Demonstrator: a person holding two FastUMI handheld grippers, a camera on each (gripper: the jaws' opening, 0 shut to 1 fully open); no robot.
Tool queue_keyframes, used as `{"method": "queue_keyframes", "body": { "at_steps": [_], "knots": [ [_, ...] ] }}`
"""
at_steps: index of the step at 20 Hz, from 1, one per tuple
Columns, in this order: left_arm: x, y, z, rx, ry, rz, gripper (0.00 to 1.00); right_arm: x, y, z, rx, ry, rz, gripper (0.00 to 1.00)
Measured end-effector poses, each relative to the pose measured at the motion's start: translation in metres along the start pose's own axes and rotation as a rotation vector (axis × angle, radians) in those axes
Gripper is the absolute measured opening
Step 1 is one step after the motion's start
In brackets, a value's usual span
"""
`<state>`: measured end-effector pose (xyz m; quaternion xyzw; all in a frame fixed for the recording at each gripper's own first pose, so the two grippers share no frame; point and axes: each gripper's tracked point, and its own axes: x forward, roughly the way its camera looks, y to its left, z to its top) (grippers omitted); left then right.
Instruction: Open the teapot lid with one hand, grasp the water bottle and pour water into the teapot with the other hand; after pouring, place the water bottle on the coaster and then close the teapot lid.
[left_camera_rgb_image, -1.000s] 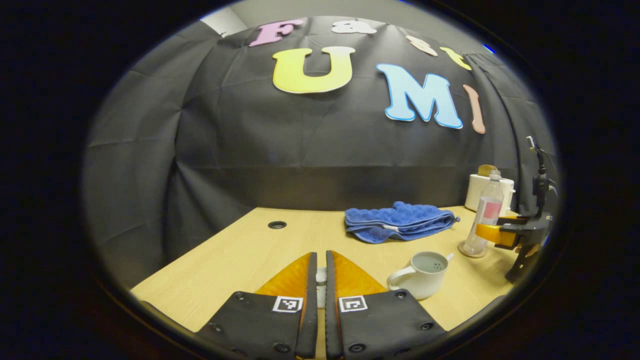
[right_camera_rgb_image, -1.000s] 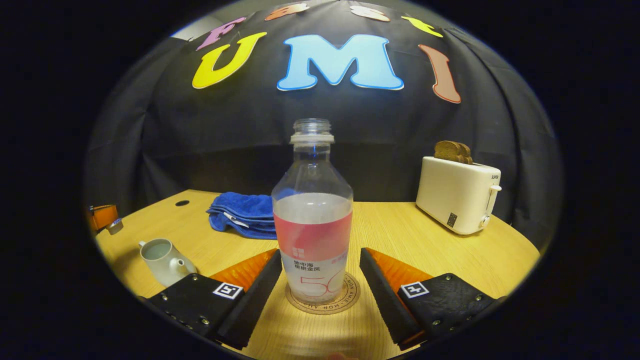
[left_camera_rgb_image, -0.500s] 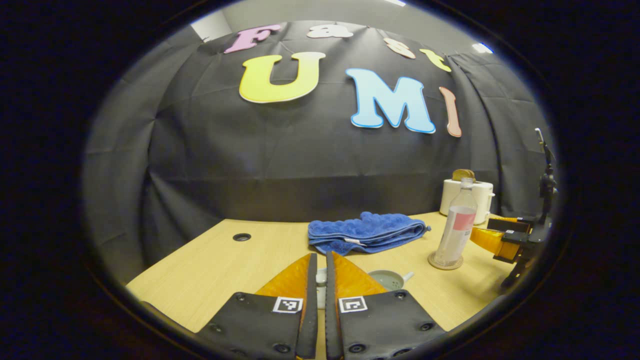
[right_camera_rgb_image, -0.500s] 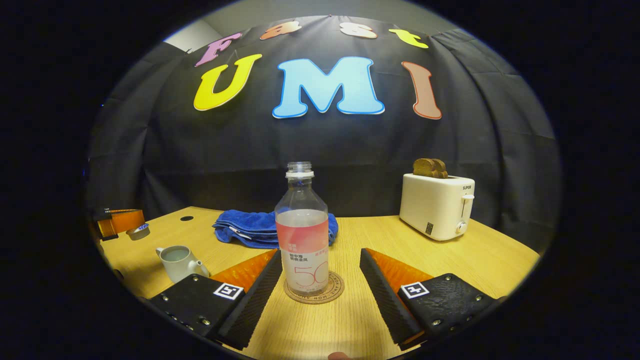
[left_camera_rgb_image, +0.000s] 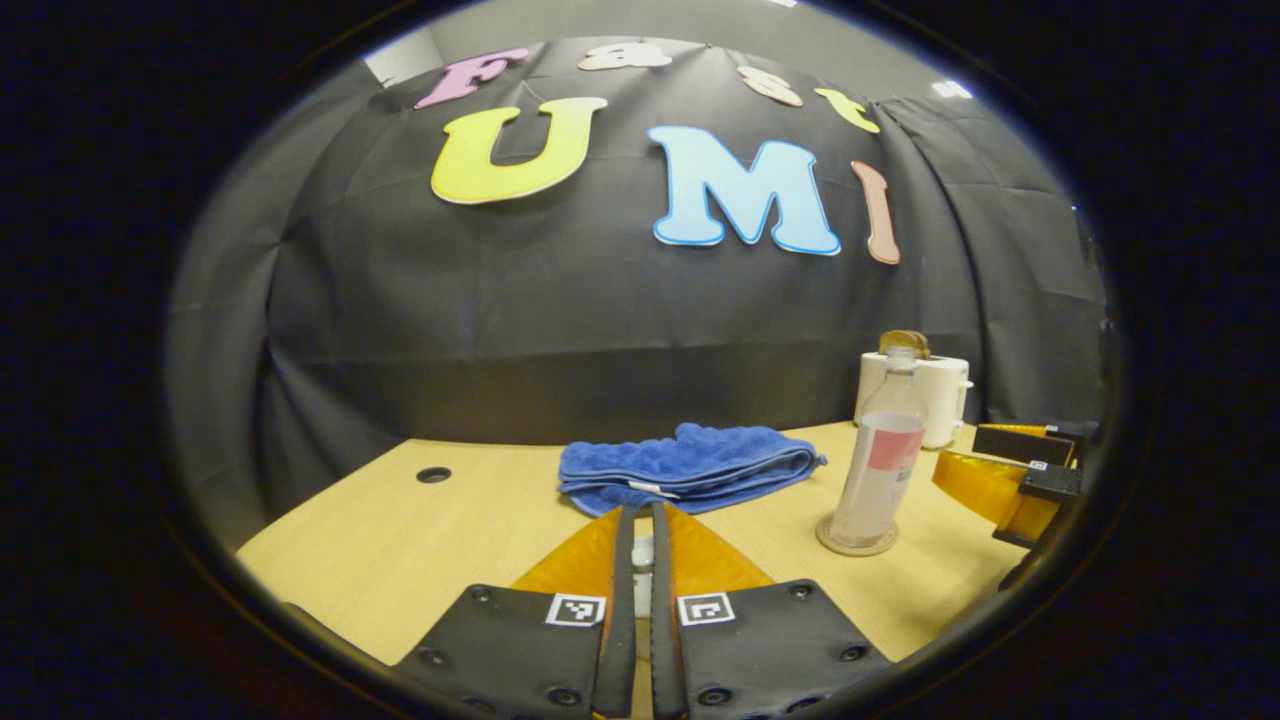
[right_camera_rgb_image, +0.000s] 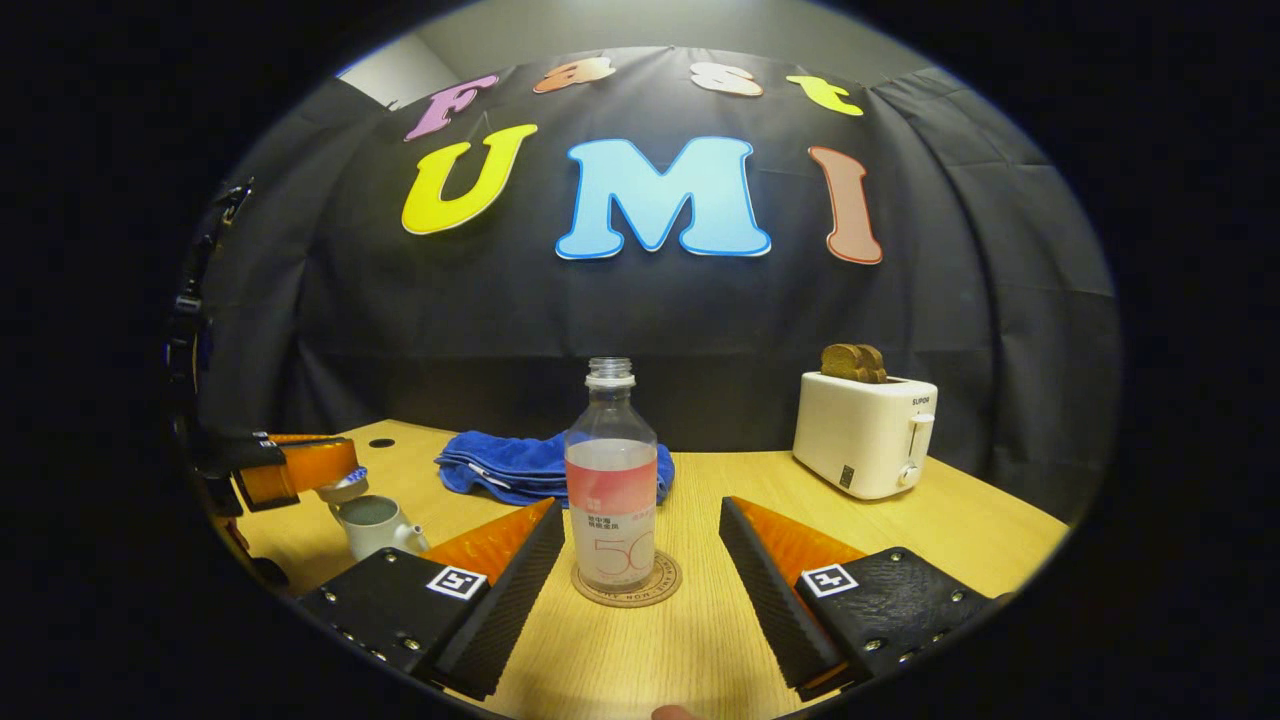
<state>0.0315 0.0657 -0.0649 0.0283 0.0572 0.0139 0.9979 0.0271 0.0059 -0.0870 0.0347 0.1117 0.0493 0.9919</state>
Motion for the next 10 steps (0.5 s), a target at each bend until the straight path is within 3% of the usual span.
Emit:
{"method": "queue_keyframes", "body": {
  "at_steps": [10],
  "knots": [
    [0.011, -0.014, -0.012, 0.056, 0.022, 0.014, 0.13, -0.004, -0.008, 0.007, 0.059, -0.013, 0.003, 0.98]
  ]
}}
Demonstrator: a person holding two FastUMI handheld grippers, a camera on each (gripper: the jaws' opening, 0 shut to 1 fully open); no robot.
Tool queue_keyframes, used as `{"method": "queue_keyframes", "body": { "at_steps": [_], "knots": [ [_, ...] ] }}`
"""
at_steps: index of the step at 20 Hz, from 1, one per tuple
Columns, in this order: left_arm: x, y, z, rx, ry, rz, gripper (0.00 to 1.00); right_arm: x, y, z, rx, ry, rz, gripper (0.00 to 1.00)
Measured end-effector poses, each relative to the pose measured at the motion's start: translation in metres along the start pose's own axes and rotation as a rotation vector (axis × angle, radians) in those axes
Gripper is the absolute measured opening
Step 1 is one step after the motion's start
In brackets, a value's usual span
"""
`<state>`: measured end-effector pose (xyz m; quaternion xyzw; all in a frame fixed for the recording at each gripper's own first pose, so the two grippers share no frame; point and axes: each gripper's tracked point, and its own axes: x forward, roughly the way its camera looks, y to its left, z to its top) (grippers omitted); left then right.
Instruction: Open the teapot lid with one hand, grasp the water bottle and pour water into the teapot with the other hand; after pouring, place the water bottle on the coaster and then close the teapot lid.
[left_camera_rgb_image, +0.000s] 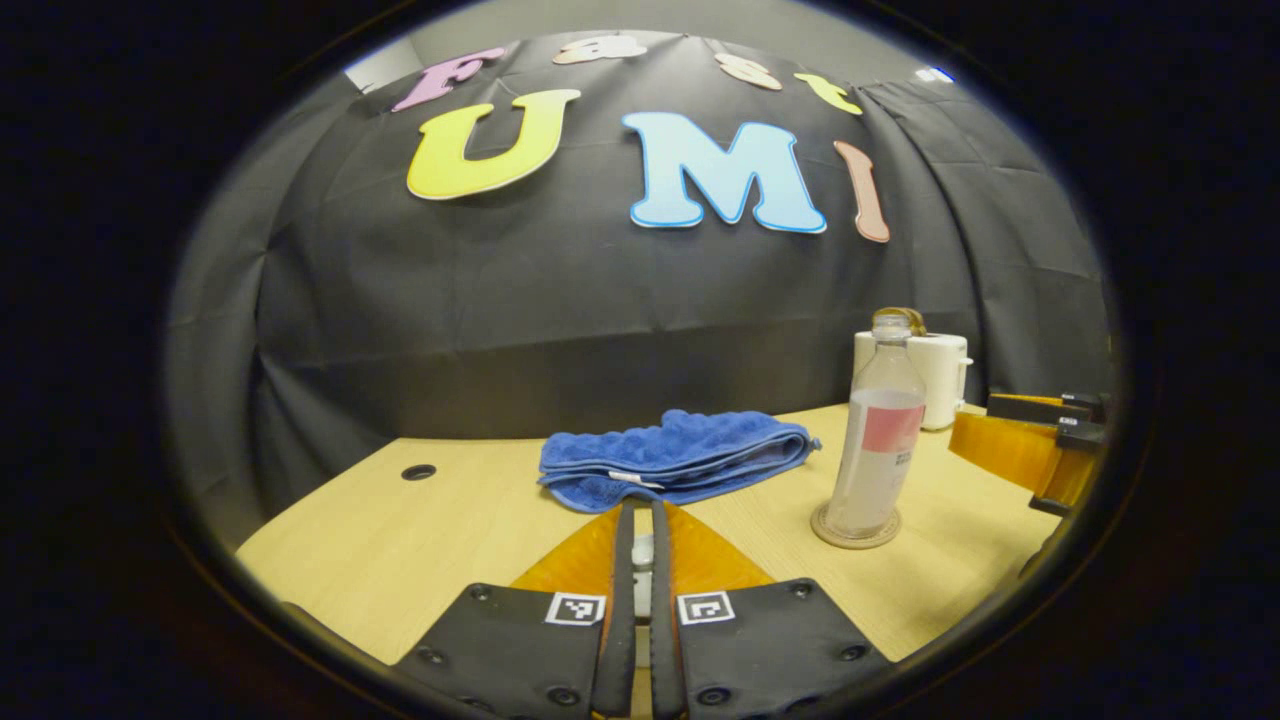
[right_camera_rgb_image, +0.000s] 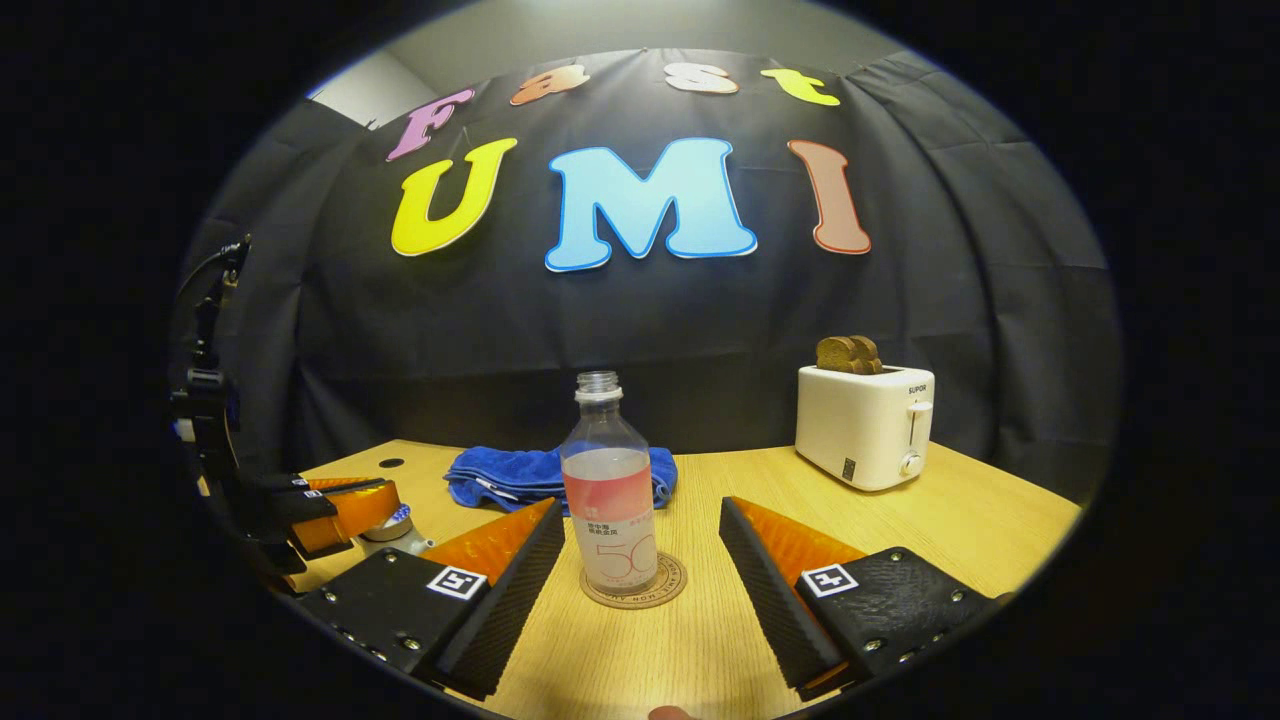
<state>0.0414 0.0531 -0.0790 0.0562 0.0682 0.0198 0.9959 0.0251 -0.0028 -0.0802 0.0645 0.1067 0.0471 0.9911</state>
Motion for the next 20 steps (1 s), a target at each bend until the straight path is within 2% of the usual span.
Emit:
{"method": "queue_keyframes", "body": {
  "at_steps": [10, 12, 14, 17, 19, 20],
  "knots": [
    [0.001, 0.002, -0.011, -0.011, 0.016, 0.015, 0.13, 0.0, 0.001, -0.001, -0.016, 0.005, 0.003, 0.99],
    [-0.001, 0.001, -0.009, -0.025, 0.015, 0.009, 0.18, -0.001, 0.001, -0.001, -0.022, 0.002, -0.002, 0.99],
    [-0.006, 0.005, -0.003, -0.021, -0.005, 0.024, 0.22, -0.001, 0.0, -0.001, -0.029, 0.003, -0.005, 0.99],
    [-0.015, 0.003, -0.001, -0.034, -0.016, 0.021, 0.17, -0.003, 0.001, 0.004, -0.043, -0.015, -0.012, 0.99],
    [-0.028, 0.001, 0.002, -0.057, -0.027, 0.018, 0.22, -0.007, 0.003, 0.01, -0.062, -0.035, -0.02, 0.99],
    [-0.036, 0.001, 0.006, -0.062, -0.038, 0.019, 0.2, -0.01, 0.005, 0.013, -0.072, -0.047, -0.02, 0.99]
  ]
}}
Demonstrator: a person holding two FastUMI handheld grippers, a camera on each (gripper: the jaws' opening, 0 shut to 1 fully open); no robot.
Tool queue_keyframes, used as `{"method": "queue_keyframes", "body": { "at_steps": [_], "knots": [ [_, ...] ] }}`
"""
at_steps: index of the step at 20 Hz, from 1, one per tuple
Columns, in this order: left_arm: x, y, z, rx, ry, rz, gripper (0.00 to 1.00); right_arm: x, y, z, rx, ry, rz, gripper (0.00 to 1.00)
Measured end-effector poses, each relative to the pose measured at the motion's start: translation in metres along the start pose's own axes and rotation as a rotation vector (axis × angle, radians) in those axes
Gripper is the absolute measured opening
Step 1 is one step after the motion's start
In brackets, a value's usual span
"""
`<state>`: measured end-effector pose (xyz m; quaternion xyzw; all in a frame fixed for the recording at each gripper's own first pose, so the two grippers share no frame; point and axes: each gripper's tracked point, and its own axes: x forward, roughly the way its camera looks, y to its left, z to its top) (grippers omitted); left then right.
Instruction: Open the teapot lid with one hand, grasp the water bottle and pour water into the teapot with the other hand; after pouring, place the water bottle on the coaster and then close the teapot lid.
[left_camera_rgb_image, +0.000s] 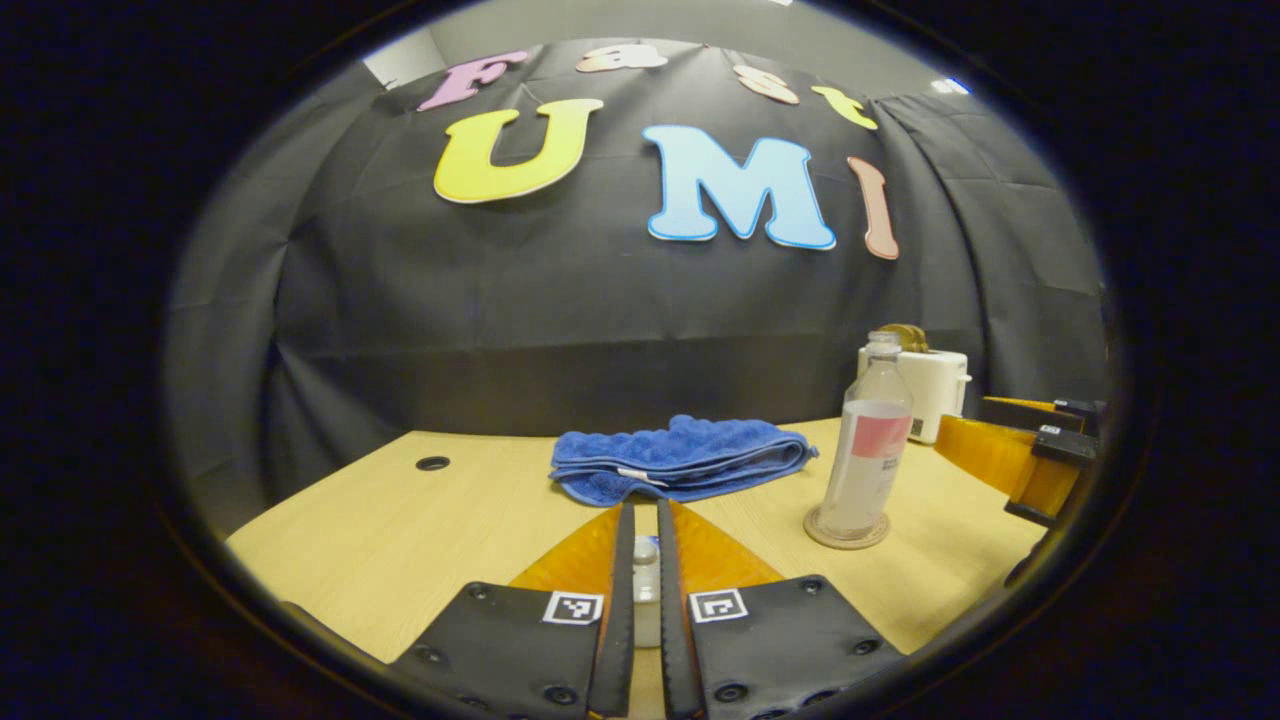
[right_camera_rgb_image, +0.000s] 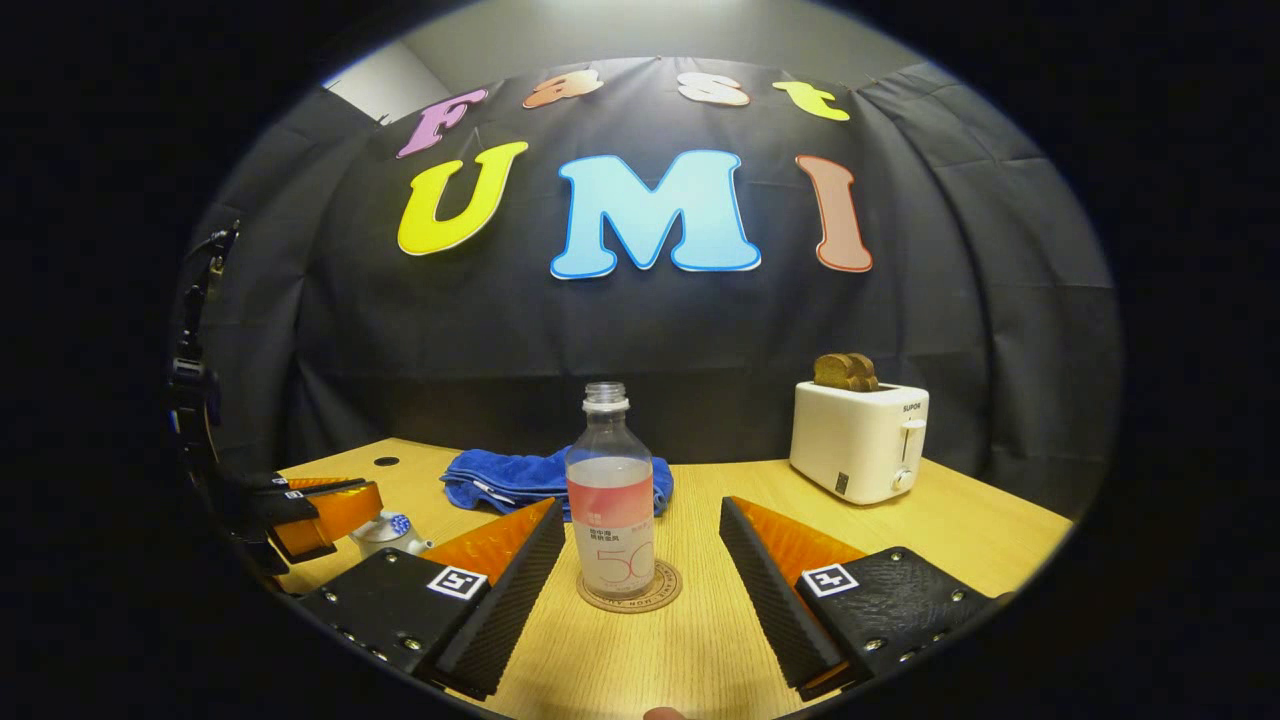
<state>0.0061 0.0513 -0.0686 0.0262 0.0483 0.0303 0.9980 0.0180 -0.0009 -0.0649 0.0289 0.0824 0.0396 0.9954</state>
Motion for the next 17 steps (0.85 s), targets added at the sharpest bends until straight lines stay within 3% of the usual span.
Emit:
{"method": "queue_keyframes", "body": {
  "at_steps": [6, 7, 10, 17],
  "knots": [
    [-0.057, 0.002, 0.003, 0.018, -0.044, 0.022, 0.18, -0.039, 0.017, -0.018, -0.03, 0.002, 0.009, 0.99],
    [-0.066, 0.0, 0.002, 0.017, -0.049, 0.02, 0.22, -0.046, 0.019, -0.021, -0.036, 0.007, 0.007, 0.99],
    [-0.088, -0.008, 0.001, 0.004, -0.061, 0.01, 0.14, -0.068, 0.025, -0.022, -0.033, 0.005, 0.008, 0.98],
    [-0.119, -0.022, -0.008, -0.012, -0.07, -0.003, 0.22, -0.102, 0.031, -0.016, -0.025, -0.022, 0.004, 0.98]
  ]
}}
